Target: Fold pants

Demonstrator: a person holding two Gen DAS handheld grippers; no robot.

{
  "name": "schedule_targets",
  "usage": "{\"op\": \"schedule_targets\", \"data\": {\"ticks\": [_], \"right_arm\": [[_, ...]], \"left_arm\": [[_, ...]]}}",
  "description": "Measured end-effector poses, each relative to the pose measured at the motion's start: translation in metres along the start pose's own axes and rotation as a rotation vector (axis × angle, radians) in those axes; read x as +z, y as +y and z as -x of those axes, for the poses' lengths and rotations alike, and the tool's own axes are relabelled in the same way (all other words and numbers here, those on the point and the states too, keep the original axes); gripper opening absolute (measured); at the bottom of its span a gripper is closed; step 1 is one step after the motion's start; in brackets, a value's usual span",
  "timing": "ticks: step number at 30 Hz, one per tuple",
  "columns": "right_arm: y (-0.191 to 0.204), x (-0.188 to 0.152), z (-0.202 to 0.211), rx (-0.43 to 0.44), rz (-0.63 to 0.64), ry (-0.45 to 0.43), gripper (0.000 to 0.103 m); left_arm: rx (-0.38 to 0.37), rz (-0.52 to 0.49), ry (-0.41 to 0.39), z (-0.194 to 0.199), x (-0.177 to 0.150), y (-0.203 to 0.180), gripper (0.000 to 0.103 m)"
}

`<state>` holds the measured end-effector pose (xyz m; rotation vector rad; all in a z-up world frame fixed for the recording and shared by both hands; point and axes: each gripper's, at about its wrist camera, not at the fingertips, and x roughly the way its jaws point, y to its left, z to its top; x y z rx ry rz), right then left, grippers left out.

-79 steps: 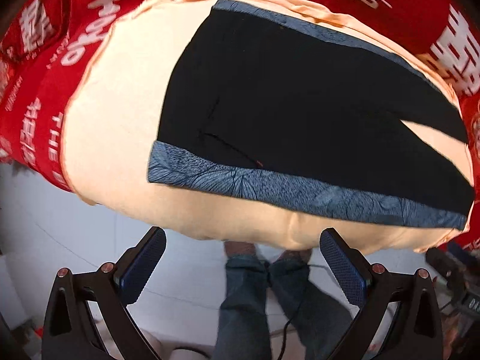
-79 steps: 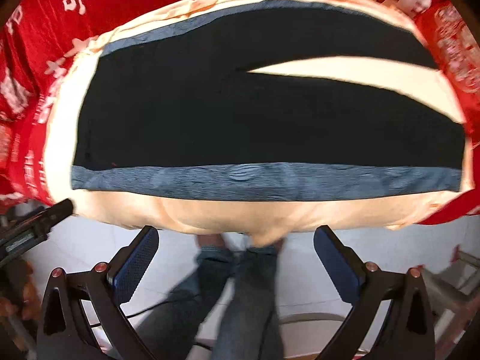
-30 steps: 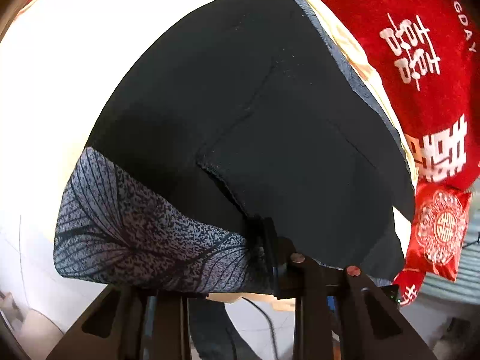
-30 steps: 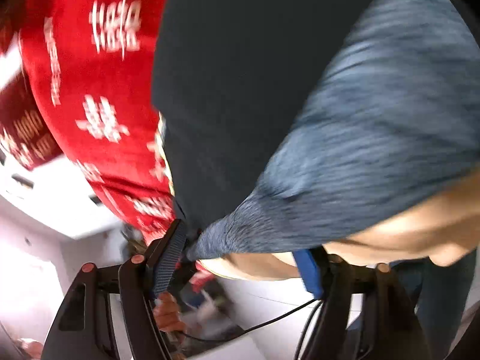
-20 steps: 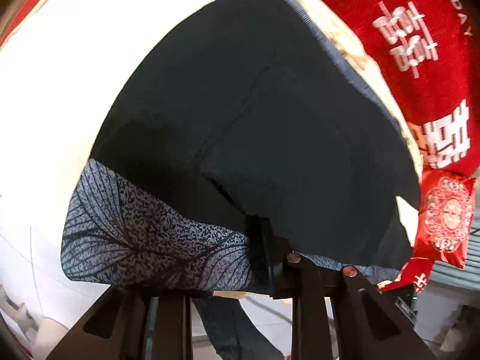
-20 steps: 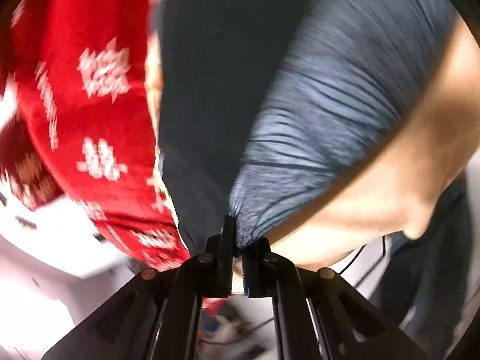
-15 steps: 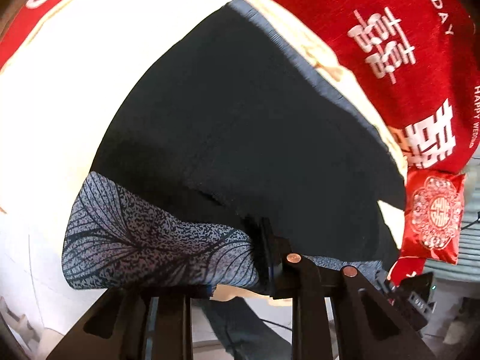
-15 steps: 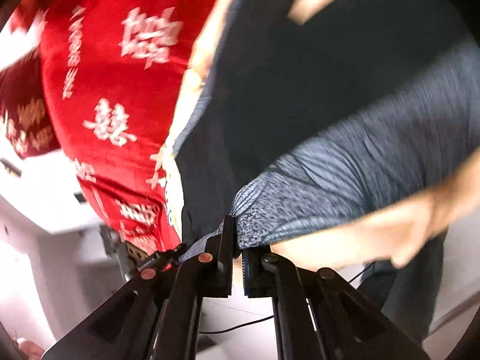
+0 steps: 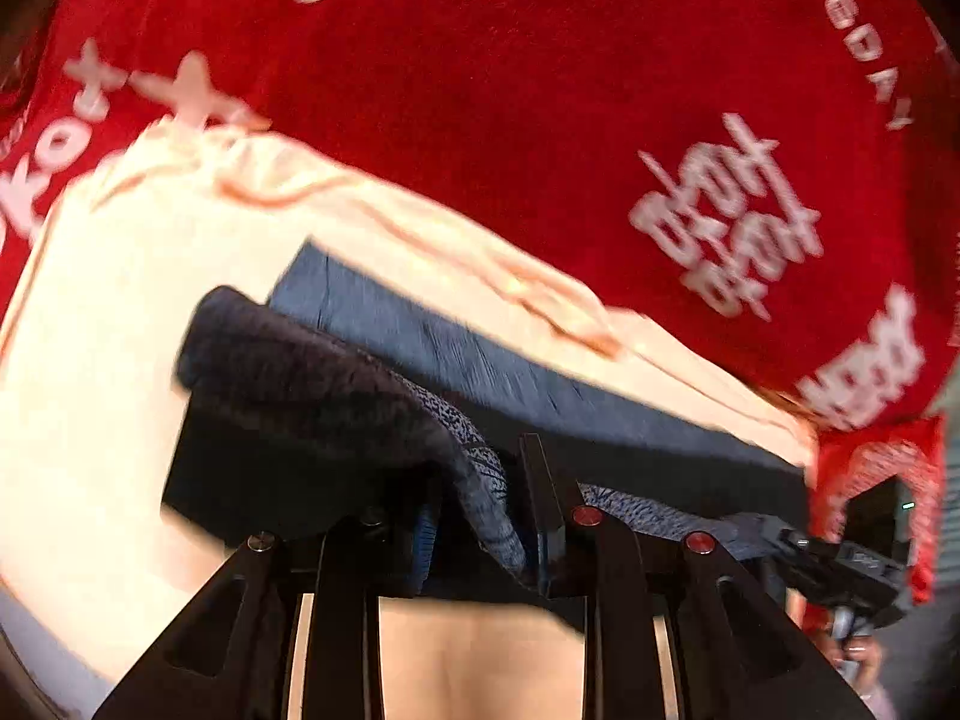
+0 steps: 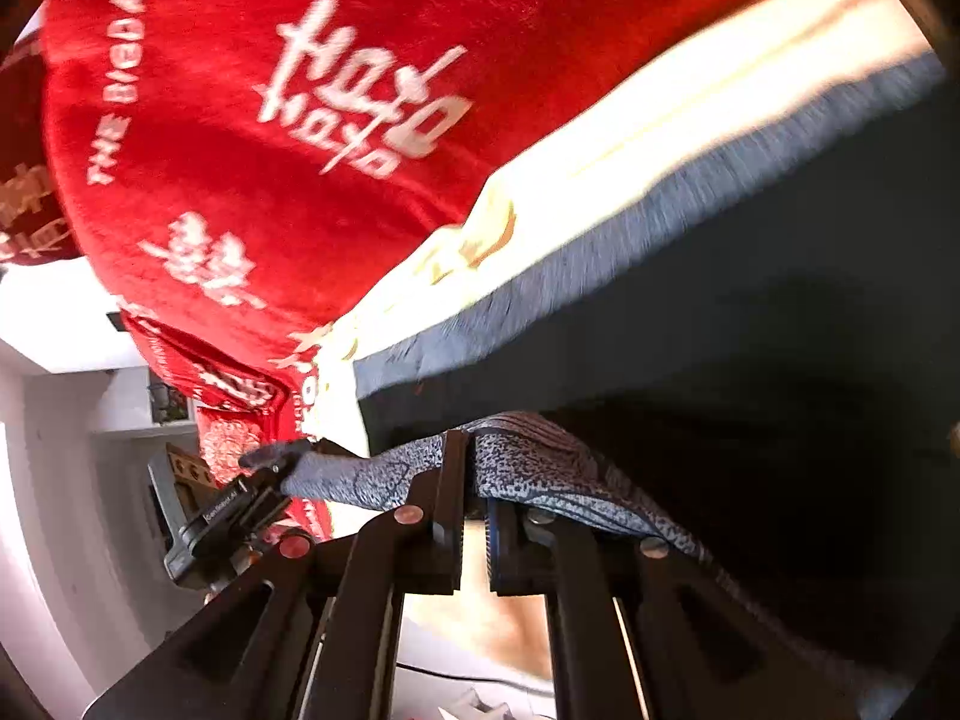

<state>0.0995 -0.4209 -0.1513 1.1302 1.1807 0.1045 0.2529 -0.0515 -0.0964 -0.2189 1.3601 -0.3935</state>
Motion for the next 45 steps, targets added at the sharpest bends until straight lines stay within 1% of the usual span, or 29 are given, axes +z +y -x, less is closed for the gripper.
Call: {"op": "schedule_targets", "data": {"ticks": [2, 3, 4, 6, 7, 9, 10, 11, 12, 13, 14, 15, 16, 18, 19, 20, 22, 24, 25, 26, 27, 28, 30, 33, 34, 35, 37, 39, 45], "right_arm": [[-0.006, 0.026, -0.023, -0.030, 0.010, 0.031, 0.007], [-0.011, 0.035, -0.035, -0.043, 0.014, 0.047, 0.007], [-0.016, 0.044, -0.047, -0.059, 0.018, 0.066, 0.007], [-0.025, 0.056, -0.067, -0.098, 0.019, 0.101, 0.007], [-0.029, 0.061, -0.072, -0.077, 0.010, 0.102, 0.007], [-0.030, 0.062, -0.071, -0.060, -0.007, 0.120, 0.007], [-0.026, 0.061, -0.068, -0.059, 0.002, 0.133, 0.011], [-0.022, 0.059, -0.064, -0.064, 0.017, 0.133, 0.025], [-0.014, 0.055, -0.056, -0.069, 0.045, 0.127, 0.038], [-0.009, 0.053, -0.049, -0.069, 0.062, 0.125, 0.065], [0.000, 0.047, -0.039, -0.066, 0.085, 0.117, 0.073], [0.007, 0.042, -0.033, -0.055, 0.111, 0.114, 0.073], [0.015, 0.035, -0.027, -0.041, 0.141, 0.116, 0.072], [0.033, 0.022, -0.027, -0.051, 0.217, 0.125, 0.063], [0.040, 0.018, -0.031, -0.082, 0.260, 0.135, 0.054], [0.045, 0.016, -0.041, -0.139, 0.310, 0.145, 0.047], [0.043, 0.017, -0.065, -0.247, 0.371, 0.164, 0.040], [0.032, 0.020, -0.077, -0.328, 0.415, 0.157, 0.040], [0.025, 0.024, -0.085, -0.392, 0.436, 0.142, 0.036], [0.018, 0.030, -0.082, -0.380, 0.421, 0.135, 0.028], [0.014, 0.035, -0.077, -0.347, 0.390, 0.128, 0.028], [0.013, 0.039, -0.068, -0.315, 0.352, 0.109, 0.028], [0.011, 0.043, -0.048, -0.282, 0.323, 0.068, 0.033], [0.003, 0.041, -0.013, -0.182, 0.247, 0.034, 0.051], [0.002, 0.038, -0.003, -0.174, 0.235, 0.019, 0.060], [-0.001, 0.033, 0.010, -0.173, 0.225, -0.001, 0.063], [-0.012, 0.021, 0.036, -0.187, 0.204, -0.028, 0.063], [-0.015, 0.008, 0.045, -0.212, 0.177, -0.049, 0.064], [-0.067, -0.045, 0.085, -0.309, 0.063, -0.081, 0.064]], "left_arm": [[0.068, -0.006, -0.013, -0.026, 0.015, -0.001, 0.026], [0.118, 0.000, -0.011, -0.044, 0.021, 0.002, 0.026], [0.144, 0.007, -0.002, -0.056, 0.023, 0.004, 0.026], [0.190, 0.027, 0.011, -0.078, 0.027, 0.008, 0.030], [0.212, 0.041, 0.009, -0.088, 0.028, 0.011, 0.030], [0.225, 0.062, 0.006, -0.090, 0.030, 0.010, 0.030], [0.224, 0.067, 0.010, -0.087, 0.031, 0.009, 0.030], [0.221, 0.066, 0.010, -0.082, 0.032, 0.009, 0.031], [0.230, 0.057, 0.001, -0.072, 0.031, 0.007, 0.044], [0.244, 0.049, -0.012, -0.063, 0.030, 0.005, 0.057], [0.266, 0.040, -0.039, -0.054, 0.030, 0.002, 0.077], [0.288, 0.023, -0.085, -0.039, 0.026, -0.002, 0.078], [0.286, 0.002, -0.095, -0.032, 0.023, -0.006, 0.078], [0.281, -0.017, -0.084, -0.030, 0.017, -0.013, 0.078], [0.279, -0.034, -0.067, -0.036, 0.012, -0.020, 0.078], [0.283, -0.057, -0.047, -0.045, 0.009, -0.026, 0.078], [0.311, -0.110, -0.004, -0.069, -0.001, -0.044, 0.078], [0.330, -0.154, 0.018, -0.095, -0.010, -0.061, 0.078], [0.364, -0.166, 0.034, -0.112, -0.015, -0.066, 0.078], [0.385, -0.170, 0.038, -0.118, -0.020, -0.073, 0.079], [0.431, -0.194, 0.023, -0.127, -0.024, -0.078, 0.083], [0.446, -0.213, 0.011, -0.129, -0.026, -0.082, 0.086], [0.466, -0.244, 0.014, -0.130, -0.030, -0.088, 0.087], [0.451, -0.239, 0.041, -0.121, -0.033, -0.091, 0.086], [0.450, -0.235, 0.040, -0.114, -0.035, -0.093, 0.086], [0.451, -0.238, 0.033, -0.106, -0.037, -0.097, 0.086], [0.452, -0.249, 0.034, -0.095, -0.044, -0.106, 0.087], [0.445, -0.256, 0.041, -0.087, -0.050, -0.113, 0.087], [0.405, -0.351, 0.108, -0.081, -0.088, -0.146, 0.087]]}}
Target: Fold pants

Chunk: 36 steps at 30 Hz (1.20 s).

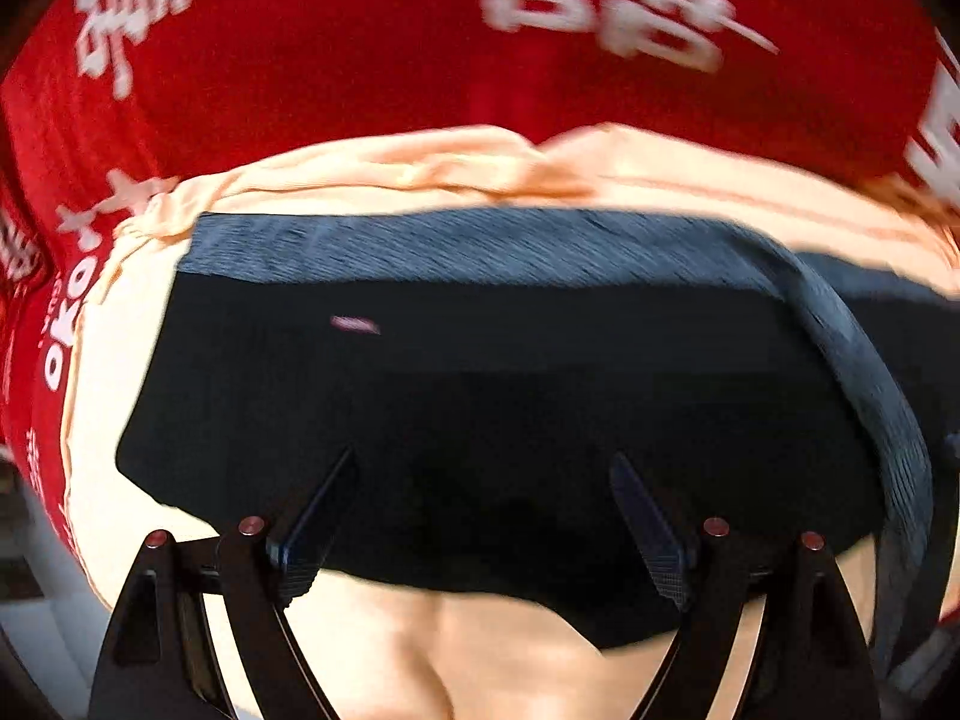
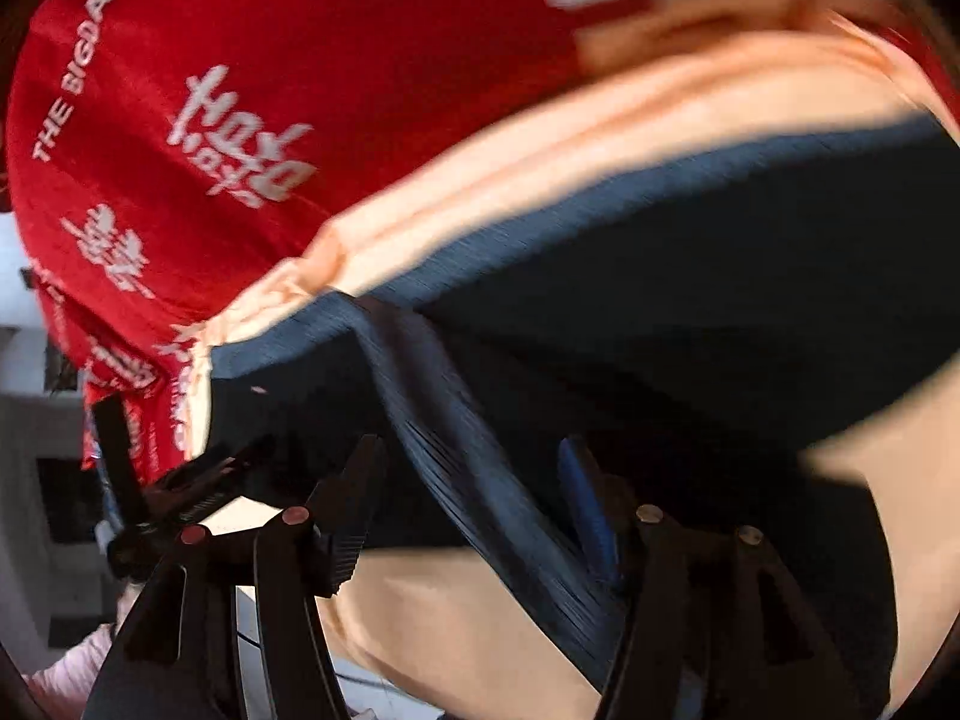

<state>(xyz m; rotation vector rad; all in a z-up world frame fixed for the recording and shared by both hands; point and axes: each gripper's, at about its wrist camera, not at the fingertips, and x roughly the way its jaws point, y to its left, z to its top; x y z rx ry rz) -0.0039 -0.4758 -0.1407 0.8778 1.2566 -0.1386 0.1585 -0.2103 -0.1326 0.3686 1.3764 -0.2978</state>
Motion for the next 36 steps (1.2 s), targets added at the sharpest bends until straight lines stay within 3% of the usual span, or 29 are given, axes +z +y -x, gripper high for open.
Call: {"op": "schedule_targets", "data": {"ticks": [7, 17, 22, 26, 29, 33, 36], "right_arm": [[-0.047, -0.077, 0.038, -0.085, -0.116, -0.051, 0.064], [-0.097, -0.184, 0.064, -0.155, -0.307, -0.124, 0.064], [-0.119, -0.218, 0.068, -0.198, -0.346, -0.145, 0.064], [-0.136, -0.231, 0.059, -0.222, -0.359, -0.118, 0.064], [-0.147, -0.233, 0.052, -0.196, -0.362, -0.107, 0.064], [-0.158, -0.232, 0.046, -0.082, -0.346, -0.111, 0.063], [-0.156, -0.228, 0.043, -0.012, -0.322, -0.107, 0.054]], "left_arm": [[-0.089, -0.160, -0.007, 0.022, -0.033, -0.061, 0.087], [-0.206, -0.282, 0.000, 0.045, -0.076, -0.116, 0.087], [-0.315, -0.333, 0.022, 0.053, -0.093, -0.144, 0.087], [-0.351, -0.369, 0.043, 0.045, -0.099, -0.175, 0.087], [-0.376, -0.367, 0.082, 0.030, -0.099, -0.195, 0.086], [-0.383, -0.343, 0.115, 0.011, -0.097, -0.218, 0.086], [-0.401, -0.317, 0.136, 0.007, -0.099, -0.226, 0.087]]}}
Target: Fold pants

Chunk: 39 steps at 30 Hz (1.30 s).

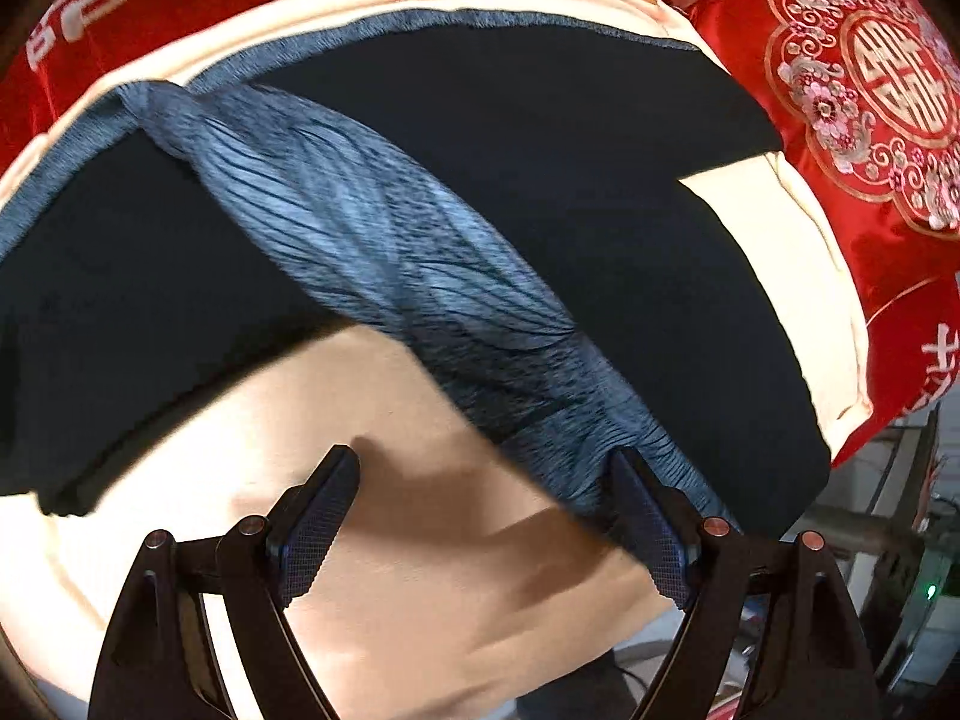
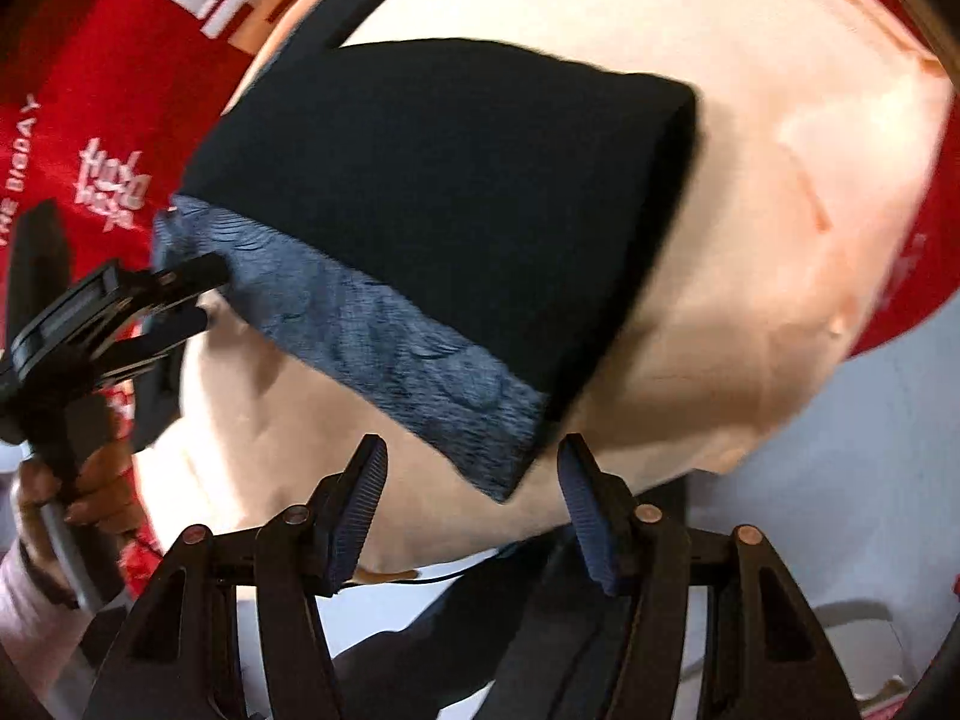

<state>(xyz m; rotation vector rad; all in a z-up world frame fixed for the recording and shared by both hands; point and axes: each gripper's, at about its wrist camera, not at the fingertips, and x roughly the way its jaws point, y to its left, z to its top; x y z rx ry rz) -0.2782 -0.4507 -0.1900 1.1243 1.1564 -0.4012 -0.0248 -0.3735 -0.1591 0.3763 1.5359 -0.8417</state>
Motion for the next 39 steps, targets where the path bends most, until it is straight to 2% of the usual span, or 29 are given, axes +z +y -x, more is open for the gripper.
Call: {"op": "schedule_targets", "data": {"ticks": [1, 4, 6, 7, 8, 9, 10, 11, 12, 15, 19, 23, 26, 29, 31, 32, 33, 34, 39], "right_arm": [[0.000, -0.001, 0.001, 0.021, 0.008, 0.005, 0.049], [0.001, 0.002, -0.003, 0.030, 0.019, 0.046, 0.043], [-0.001, 0.003, -0.007, 0.026, -0.005, 0.082, 0.019], [-0.002, 0.006, -0.007, 0.022, -0.018, 0.103, 0.005], [-0.003, 0.008, -0.004, 0.037, -0.023, 0.103, 0.005], [0.000, 0.012, 0.002, 0.059, -0.023, 0.098, 0.005], [0.003, 0.016, 0.008, 0.070, -0.014, 0.091, 0.004], [0.009, 0.023, 0.018, 0.080, 0.010, 0.081, 0.003], [0.012, 0.027, 0.028, 0.090, 0.031, 0.071, 0.003], [0.032, 0.055, 0.058, 0.120, 0.094, 0.023, 0.003], [0.055, 0.108, 0.091, 0.134, 0.168, -0.050, 0.003], [0.074, 0.178, 0.112, 0.088, 0.253, -0.129, 0.003], [0.082, 0.236, 0.119, 0.044, 0.288, -0.176, 0.003], [0.086, 0.289, 0.114, -0.005, 0.291, -0.211, 0.003], [0.090, 0.317, 0.107, -0.043, 0.293, -0.227, 0.003], [0.089, 0.331, 0.100, -0.058, 0.286, -0.222, 0.003], [0.089, 0.342, 0.092, -0.073, 0.282, -0.216, 0.003], [0.091, 0.352, 0.081, -0.086, 0.283, -0.209, 0.003], [0.094, 0.375, 0.042, -0.209, 0.349, -0.208, 0.006]], "left_arm": [[0.000, 0.000, 0.001, -0.002, 0.001, -0.003, 0.086], [0.003, -0.021, -0.001, -0.004, 0.003, -0.013, 0.086], [-0.016, -0.011, 0.002, -0.005, 0.005, -0.016, 0.084], [-0.034, -0.001, 0.004, -0.004, 0.006, -0.016, 0.077], [-0.044, 0.005, 0.008, -0.006, 0.007, -0.018, 0.059], [-0.044, 0.003, 0.021, -0.007, 0.010, -0.019, 0.046], [-0.047, 0.002, 0.027, -0.007, 0.011, -0.020, 0.039], [-0.060, 0.007, 0.037, -0.007, 0.012, -0.020, 0.022], [-0.079, 0.025, 0.055, -0.006, 0.016, -0.020, 0.020], [-0.131, 0.061, 0.034, 0.007, 0.028, -0.023, 0.020], [-0.154, 0.056, -0.027, 0.033, 0.050, -0.030, 0.020], [-0.157, 0.068, -0.098, 0.050, 0.092, -0.031, 0.020], [-0.130, 0.090, -0.161, 0.059, 0.129, -0.028, 0.020], [-0.047, 0.078, -0.218, 0.065, 0.160, -0.029, 0.021], [-0.007, 0.051, -0.231, 0.069, 0.166, -0.026, 0.038], [0.012, 0.044, -0.240, 0.070, 0.166, -0.025, 0.066], [0.042, 0.045, -0.259, 0.072, 0.164, -0.023, 0.076], [0.072, 0.043, -0.284, 0.074, 0.160, -0.020, 0.076], [0.188, 0.039, -0.230, 0.048, 0.145, -0.013, 0.076]]}}
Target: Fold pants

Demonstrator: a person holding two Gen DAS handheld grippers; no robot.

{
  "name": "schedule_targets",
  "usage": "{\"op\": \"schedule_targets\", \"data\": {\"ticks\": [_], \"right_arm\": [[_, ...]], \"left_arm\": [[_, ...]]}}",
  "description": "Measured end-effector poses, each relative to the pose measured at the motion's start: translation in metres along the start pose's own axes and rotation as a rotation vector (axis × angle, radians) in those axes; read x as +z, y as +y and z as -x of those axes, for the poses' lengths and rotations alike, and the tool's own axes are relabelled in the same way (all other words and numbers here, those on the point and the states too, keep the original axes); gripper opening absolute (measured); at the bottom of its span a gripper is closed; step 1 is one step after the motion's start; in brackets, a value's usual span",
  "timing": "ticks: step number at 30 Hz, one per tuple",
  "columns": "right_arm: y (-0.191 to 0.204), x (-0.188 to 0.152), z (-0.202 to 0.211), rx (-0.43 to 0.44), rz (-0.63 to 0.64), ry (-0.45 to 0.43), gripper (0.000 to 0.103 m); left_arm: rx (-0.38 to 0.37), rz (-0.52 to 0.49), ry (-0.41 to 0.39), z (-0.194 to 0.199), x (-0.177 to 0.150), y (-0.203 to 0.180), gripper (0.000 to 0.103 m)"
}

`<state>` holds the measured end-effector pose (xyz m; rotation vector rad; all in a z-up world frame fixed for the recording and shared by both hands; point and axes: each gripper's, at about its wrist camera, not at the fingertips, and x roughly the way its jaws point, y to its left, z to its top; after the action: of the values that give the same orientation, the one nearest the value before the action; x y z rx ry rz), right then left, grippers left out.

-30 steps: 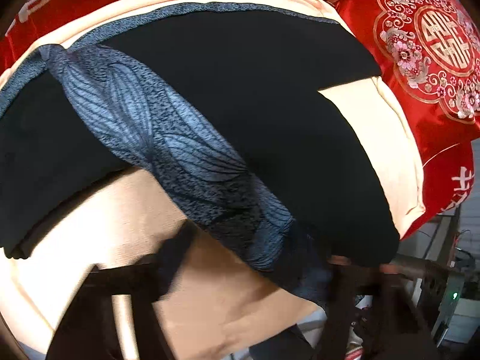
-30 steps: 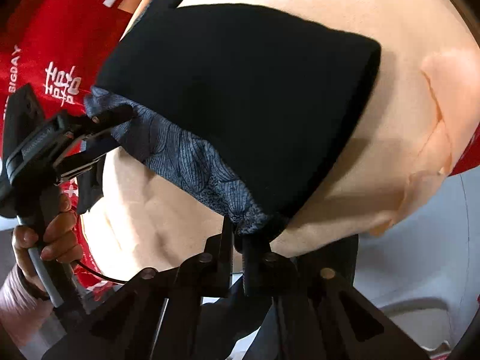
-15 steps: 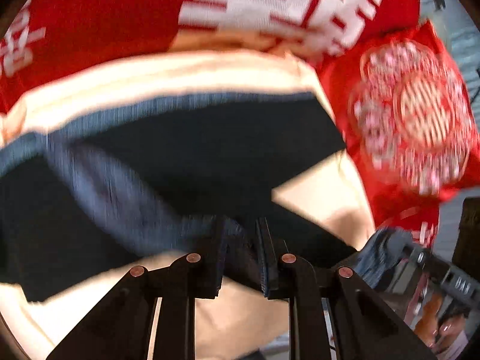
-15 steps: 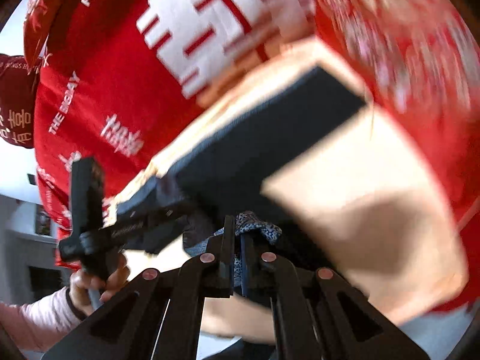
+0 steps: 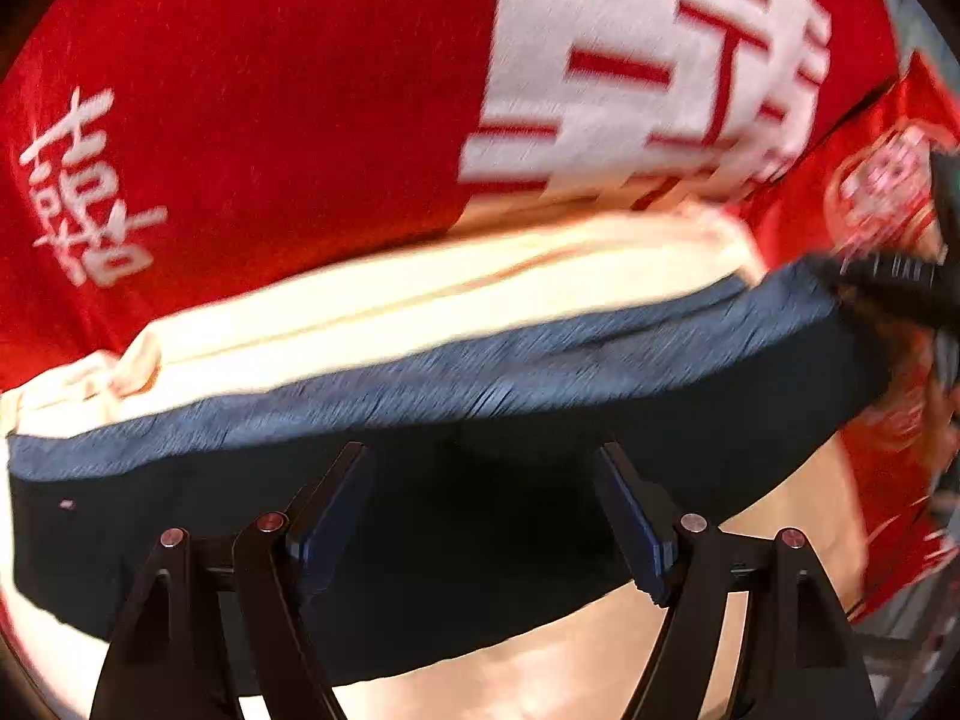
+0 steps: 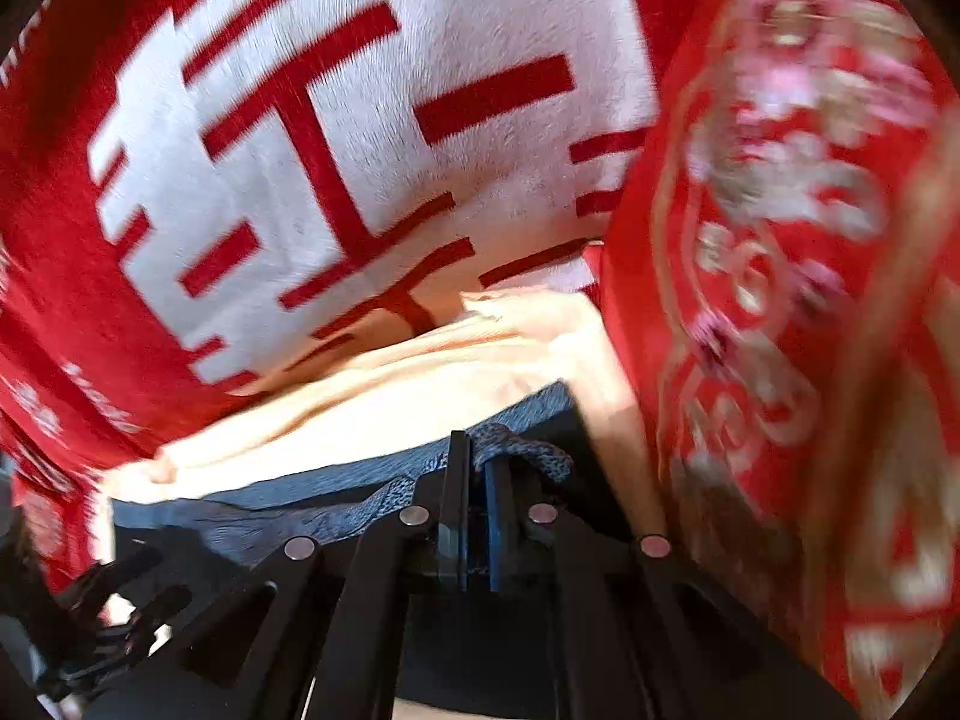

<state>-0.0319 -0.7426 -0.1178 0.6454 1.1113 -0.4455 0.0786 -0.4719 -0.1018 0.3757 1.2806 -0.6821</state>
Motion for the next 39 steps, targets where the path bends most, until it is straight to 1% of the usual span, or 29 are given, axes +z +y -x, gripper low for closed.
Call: {"op": "schedule_targets", "data": {"ticks": [1, 2, 3, 4, 5, 7, 10, 11, 12, 14, 17, 18, 20, 21, 22, 23, 24, 25, 27, 28, 29, 30, 31, 32, 33, 35, 37, 38, 39], "right_arm": [[0.001, 0.000, -0.005, -0.007, 0.001, 0.004, 0.013], [0.001, 0.002, -0.008, -0.002, -0.005, 0.009, 0.030], [0.001, 0.004, -0.008, 0.014, -0.012, 0.007, 0.042], [0.003, 0.003, -0.004, 0.022, -0.013, -0.010, 0.068], [0.006, 0.003, 0.002, 0.002, -0.001, -0.037, 0.081], [0.013, 0.000, 0.017, 0.004, 0.046, -0.064, 0.081], [0.014, -0.013, 0.024, 0.010, 0.070, -0.024, 0.080], [0.011, -0.019, 0.023, 0.003, 0.056, 0.005, 0.077], [0.007, -0.024, 0.022, 0.000, 0.034, 0.032, 0.074], [-0.007, -0.043, 0.017, -0.011, -0.050, 0.097, 0.064], [-0.024, -0.078, 0.012, -0.003, -0.142, 0.147, 0.064], [-0.027, -0.088, 0.008, -0.010, -0.157, 0.156, 0.064], [-0.035, -0.100, -0.005, -0.011, -0.206, 0.175, 0.064], [-0.040, -0.102, -0.012, -0.007, -0.238, 0.165, 0.063], [-0.042, -0.101, -0.015, -0.010, -0.250, 0.154, 0.052], [-0.042, -0.097, -0.017, -0.024, -0.259, 0.137, 0.025], [-0.041, -0.092, -0.016, -0.036, -0.266, 0.115, 0.017], [-0.037, -0.086, -0.012, -0.034, -0.257, 0.083, 0.012], [-0.025, -0.076, -0.003, -0.046, -0.176, 0.028, 0.011], [-0.020, -0.072, -0.003, -0.068, -0.130, 0.030, 0.011], [-0.019, -0.073, -0.006, -0.094, -0.111, 0.060, 0.012], [-0.022, -0.075, -0.014, -0.113, -0.115, 0.128, 0.016], [-0.027, -0.078, -0.015, -0.126, -0.136, 0.173, 0.017], [-0.031, -0.082, -0.008, -0.122, -0.162, 0.183, 0.017], [-0.030, -0.085, 0.004, -0.116, -0.158, 0.161, 0.017], [-0.018, -0.083, 0.032, -0.103, -0.084, 0.053, 0.017], [-0.001, -0.065, 0.036, -0.060, -0.001, -0.003, 0.018], [0.005, -0.055, 0.029, -0.027, 0.018, 0.004, 0.026], [0.008, -0.043, 0.017, -0.001, 0.020, 0.017, 0.031]], "left_arm": [[0.031, -0.007, 0.033, -0.013, -0.006, 0.000, 0.076], [0.046, -0.009, 0.048, -0.020, -0.010, 0.001, 0.076], [0.077, -0.012, 0.069, -0.032, -0.015, 0.001, 0.076], [0.100, -0.015, 0.080, -0.039, -0.019, 0.001, 0.076], [0.128, -0.016, 0.094, -0.048, -0.022, 0.001, 0.076], [0.154, 0.001, 0.117, -0.059, -0.024, 0.003, 0.076], [0.149, 0.054, 0.123, -0.066, -0.021, 0.010, 0.076], [0.151, 0.060, 0.122, -0.067, -0.019, 0.010, 0.076], [0.158, 0.065, 0.120, -0.068, -0.016, 0.011, 0.076], [0.169, 0.066, 0.115, -0.069, -0.013, 0.011, 0.076], [0.179, 0.080, 0.114, -0.075, -0.007, 0.011, 0.076], [0.181, 0.090, 0.112, -0.077, -0.006, 0.012, 0.079], [0.186, 0.096, 0.102, -0.079, -0.006, 0.016, 0.080], [0.185, 0.097, 0.099, -0.080, -0.005, 0.016, 0.080], [0.184, 0.097, 0.097, -0.081, -0.005, 0.017, 0.080], [0.183, 0.095, 0.096, -0.081, -0.004, 0.017, 0.080], [0.183, 0.092, 0.097, -0.081, -0.004, 0.017, 0.080], [0.184, 0.090, 0.099, -0.081, -0.001, 0.018, 0.080], [0.193, 0.092, 0.099, -0.082, 0.003, 0.019, 0.080], [0.196, 0.094, 0.101, -0.083, 0.007, 0.018, 0.080], [0.199, 0.097, 0.106, -0.085, 0.010, 0.018, 0.080], [0.204, 0.102, 0.111, -0.086, 0.013, 0.019, 0.080], [0.208, 0.106, 0.118, -0.085, 0.016, 0.019, 0.080], [0.212, 0.106, 0.124, -0.085, 0.021, 0.017, 0.080], [0.209, 0.102, 0.126, -0.080, 0.024, 0.015, 0.080], [0.184, 0.095, 0.095, -0.071, 0.029, 0.014, 0.080], [0.178, 0.081, 0.061, -0.065, 0.038, 0.012, 0.080], [0.182, 0.077, 0.054, -0.067, 0.043, 0.012, 0.080], [0.192, 0.084, 0.054, -0.072, 0.050, 0.013, 0.080]]}}
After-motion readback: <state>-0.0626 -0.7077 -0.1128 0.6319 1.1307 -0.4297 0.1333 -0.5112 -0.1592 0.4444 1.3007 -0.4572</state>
